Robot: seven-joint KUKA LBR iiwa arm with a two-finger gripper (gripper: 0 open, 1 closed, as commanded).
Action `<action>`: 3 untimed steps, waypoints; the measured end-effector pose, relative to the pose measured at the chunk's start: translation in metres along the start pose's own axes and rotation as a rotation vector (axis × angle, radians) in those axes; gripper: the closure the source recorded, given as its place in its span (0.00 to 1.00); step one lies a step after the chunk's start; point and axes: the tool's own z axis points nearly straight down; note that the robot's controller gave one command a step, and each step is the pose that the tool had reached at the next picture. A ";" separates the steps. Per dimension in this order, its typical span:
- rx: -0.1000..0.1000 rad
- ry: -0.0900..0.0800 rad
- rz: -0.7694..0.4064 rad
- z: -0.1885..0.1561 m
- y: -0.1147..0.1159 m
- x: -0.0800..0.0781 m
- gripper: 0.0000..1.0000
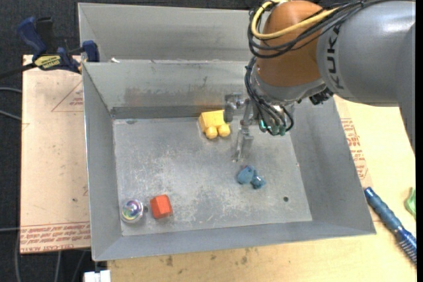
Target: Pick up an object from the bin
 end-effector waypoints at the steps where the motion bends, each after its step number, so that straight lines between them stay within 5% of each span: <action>1: 0.001 -0.001 -0.356 0.093 -0.058 0.052 0.00; 2: 0.001 -0.007 -0.357 0.091 -0.056 0.050 1.00; 3: 0.001 -0.007 -0.357 0.091 -0.056 0.050 0.00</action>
Offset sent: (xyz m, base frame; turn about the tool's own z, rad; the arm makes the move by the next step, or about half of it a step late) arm -0.0508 -0.0568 -0.0901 -0.3602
